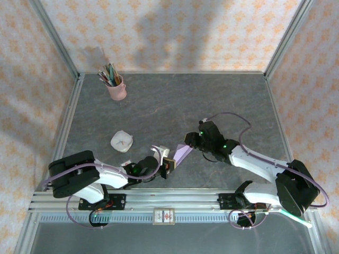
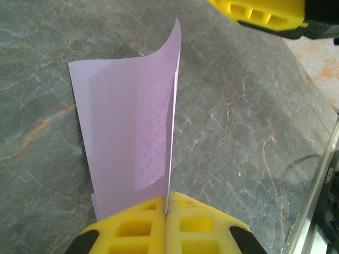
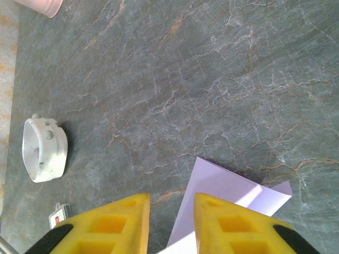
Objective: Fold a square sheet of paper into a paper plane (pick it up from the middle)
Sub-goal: Perform the fifth fold on the wing at the bottom-center of the table.
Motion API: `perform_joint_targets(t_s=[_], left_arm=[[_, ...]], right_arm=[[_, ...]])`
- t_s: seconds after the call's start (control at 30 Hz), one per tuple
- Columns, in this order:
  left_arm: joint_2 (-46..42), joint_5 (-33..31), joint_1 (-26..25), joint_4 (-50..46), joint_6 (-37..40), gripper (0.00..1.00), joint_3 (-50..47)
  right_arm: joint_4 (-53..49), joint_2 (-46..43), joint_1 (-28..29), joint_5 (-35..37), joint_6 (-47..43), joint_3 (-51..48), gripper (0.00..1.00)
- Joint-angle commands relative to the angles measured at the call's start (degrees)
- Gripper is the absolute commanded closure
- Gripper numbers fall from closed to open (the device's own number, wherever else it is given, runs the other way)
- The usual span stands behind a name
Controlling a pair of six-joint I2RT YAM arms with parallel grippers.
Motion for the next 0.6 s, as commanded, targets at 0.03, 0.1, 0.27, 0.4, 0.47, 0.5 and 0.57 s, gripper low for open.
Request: perform_joint_targets(t_s=[0.03,0.1,0.27,0.4,0.47,0.5,0.57], left_arm=[[2.31,1.18,0.34,3.10,-1.37,1.00,-0.04],[3.25,1.33,0.43,3.12,-1.70,1.00,0.26],[6.02,1.87,0.35,3.45,-2.24,1.00,1.06],[7.24,1.99,0.43,4.29,-3.62,1.00,1.11],[7.59,2.18,0.65,5.46,-4.61,1.00,0.68],[7.64,2.44,0.74,5.87,-5.04,1.00,0.53],[7.84,2.76,0.92,6.46,-5.98,1.00,0.34]], right_arm=[[-0.68,-0.25,-0.40,1.09,-1.48,0.15,0.73],[-0.96,-0.21,-0.40,1.18,-1.59,0.12,0.73],[-0.70,-0.21,-0.40,0.76,-1.52,-0.24,0.73],[-0.87,-0.22,-0.41,-0.03,-2.54,-0.76,0.73],[-0.93,-0.47,-0.40,-0.78,-3.89,-1.24,0.73],[-0.88,-0.56,-0.40,-1.07,-4.49,-1.53,0.73],[-1.12,-0.61,-0.40,-1.91,-5.73,-1.99,0.73]])
